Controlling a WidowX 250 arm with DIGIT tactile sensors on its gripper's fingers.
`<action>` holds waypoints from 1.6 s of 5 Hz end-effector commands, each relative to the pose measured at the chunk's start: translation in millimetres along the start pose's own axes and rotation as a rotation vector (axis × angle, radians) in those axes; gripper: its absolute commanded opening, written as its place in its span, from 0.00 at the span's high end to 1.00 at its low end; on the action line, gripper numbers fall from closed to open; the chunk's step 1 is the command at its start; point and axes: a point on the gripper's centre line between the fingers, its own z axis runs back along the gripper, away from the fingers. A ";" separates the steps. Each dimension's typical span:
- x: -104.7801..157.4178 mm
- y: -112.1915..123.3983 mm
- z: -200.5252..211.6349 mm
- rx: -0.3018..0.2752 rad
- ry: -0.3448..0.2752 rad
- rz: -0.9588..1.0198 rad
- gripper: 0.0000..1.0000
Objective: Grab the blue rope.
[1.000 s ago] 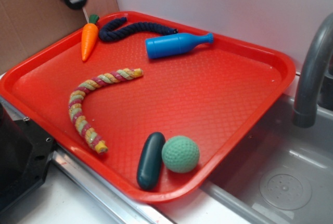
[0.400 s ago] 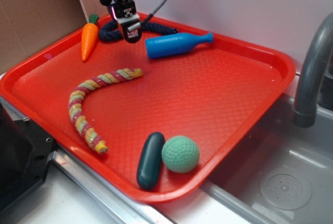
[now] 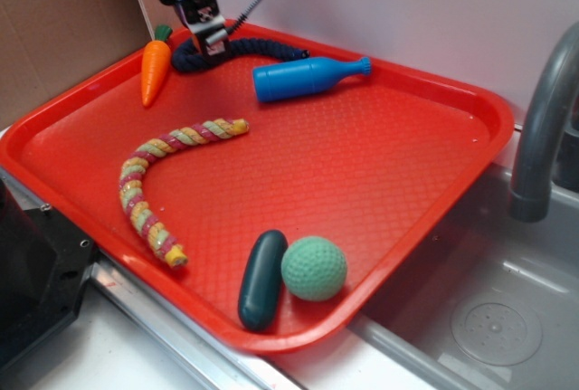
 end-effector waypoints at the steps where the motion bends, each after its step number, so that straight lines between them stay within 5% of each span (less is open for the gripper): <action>1: 9.5 28.2 -21.8 0.008 -0.069 -0.043 0.00; 4: 1.6 39.8 -30.7 0.021 -0.137 -0.083 0.00; 7: 1.6 39.8 -30.7 0.021 -0.137 -0.083 0.00; 8: 6.2 36.9 -42.6 -0.025 -0.127 -0.091 0.00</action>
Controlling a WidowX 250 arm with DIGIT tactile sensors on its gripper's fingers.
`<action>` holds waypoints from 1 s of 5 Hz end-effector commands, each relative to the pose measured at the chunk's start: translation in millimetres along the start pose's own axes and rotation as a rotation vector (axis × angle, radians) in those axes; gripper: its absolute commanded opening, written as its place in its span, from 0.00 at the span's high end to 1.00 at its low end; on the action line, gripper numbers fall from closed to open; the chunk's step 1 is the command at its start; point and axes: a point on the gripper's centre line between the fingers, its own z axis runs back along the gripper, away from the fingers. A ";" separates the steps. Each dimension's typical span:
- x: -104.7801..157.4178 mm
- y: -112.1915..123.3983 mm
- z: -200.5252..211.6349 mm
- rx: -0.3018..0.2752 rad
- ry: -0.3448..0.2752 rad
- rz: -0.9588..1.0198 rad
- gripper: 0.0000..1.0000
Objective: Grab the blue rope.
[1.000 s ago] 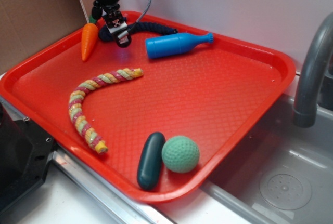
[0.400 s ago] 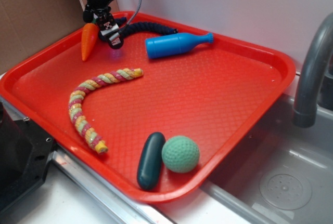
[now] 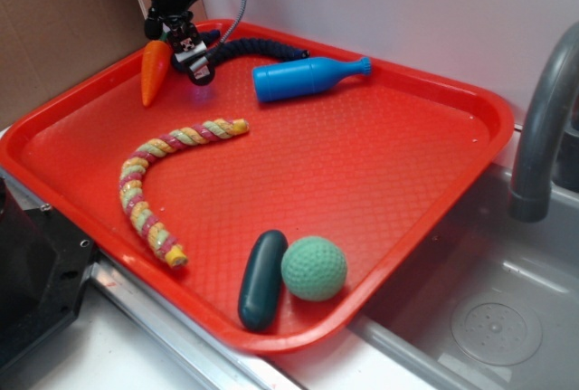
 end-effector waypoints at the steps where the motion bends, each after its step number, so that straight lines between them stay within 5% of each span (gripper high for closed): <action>1: 9.8 -5.3 -15.2 -0.037 -0.006 -0.008 0.00; 2: 8.2 -7.8 -12.4 -0.039 -0.019 -0.004 0.27; 3: 4.5 -6.6 -13.2 -0.041 -0.018 0.031 1.00; 5: -3.0 -19.1 13.9 -0.045 -0.022 0.063 1.00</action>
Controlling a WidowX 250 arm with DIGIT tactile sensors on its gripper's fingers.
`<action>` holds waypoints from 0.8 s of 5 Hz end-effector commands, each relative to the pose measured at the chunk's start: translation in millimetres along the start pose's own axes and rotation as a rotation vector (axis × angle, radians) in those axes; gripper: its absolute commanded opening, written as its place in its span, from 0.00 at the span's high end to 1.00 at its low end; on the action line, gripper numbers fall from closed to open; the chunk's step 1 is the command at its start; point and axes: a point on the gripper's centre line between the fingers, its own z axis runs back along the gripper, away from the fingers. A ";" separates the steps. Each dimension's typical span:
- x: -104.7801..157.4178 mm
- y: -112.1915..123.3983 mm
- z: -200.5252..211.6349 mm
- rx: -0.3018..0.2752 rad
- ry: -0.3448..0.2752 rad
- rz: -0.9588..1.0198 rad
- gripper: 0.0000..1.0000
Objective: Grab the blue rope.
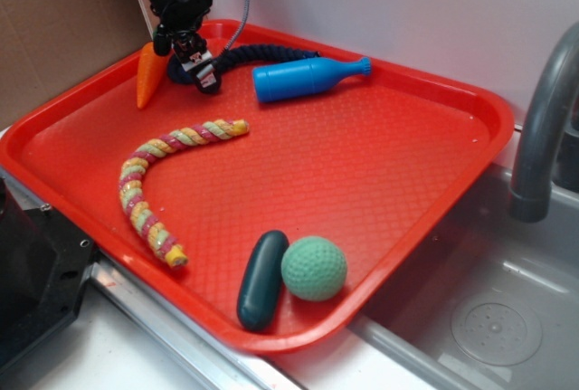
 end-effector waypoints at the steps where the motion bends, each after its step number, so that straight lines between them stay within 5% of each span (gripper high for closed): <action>1: 3.4 -30.7 54.5 0.030 -0.016 0.066 1.00; 2: 0.4 -90.1 98.6 0.208 -0.060 0.227 1.00; 4: 8.8 -131.2 156.6 0.177 -0.032 0.300 1.00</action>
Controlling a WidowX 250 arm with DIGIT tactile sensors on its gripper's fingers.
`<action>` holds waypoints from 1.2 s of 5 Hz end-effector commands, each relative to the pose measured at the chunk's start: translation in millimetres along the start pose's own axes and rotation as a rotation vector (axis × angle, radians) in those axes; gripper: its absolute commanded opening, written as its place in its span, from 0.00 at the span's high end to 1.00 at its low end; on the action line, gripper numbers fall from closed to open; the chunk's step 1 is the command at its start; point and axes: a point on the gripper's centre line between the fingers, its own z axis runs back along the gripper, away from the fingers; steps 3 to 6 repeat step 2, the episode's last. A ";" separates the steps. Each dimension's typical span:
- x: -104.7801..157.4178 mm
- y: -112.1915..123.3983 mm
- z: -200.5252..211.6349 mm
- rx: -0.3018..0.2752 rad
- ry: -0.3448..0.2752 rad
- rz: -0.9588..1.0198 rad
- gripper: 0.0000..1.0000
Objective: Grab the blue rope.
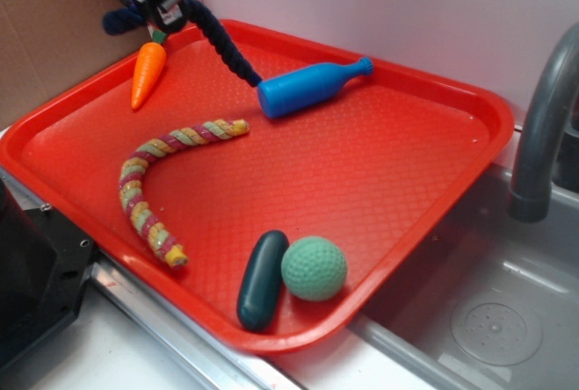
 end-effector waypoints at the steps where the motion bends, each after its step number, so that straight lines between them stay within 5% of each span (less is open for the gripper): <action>1: 16.2 -18.7 32.2 -0.035 0.019 0.065 1.00; 2: 13.4 -11.1 30.0 -0.072 0.092 0.135 1.00; 6: 13.4 -11.1 30.0 -0.072 0.092 0.135 1.00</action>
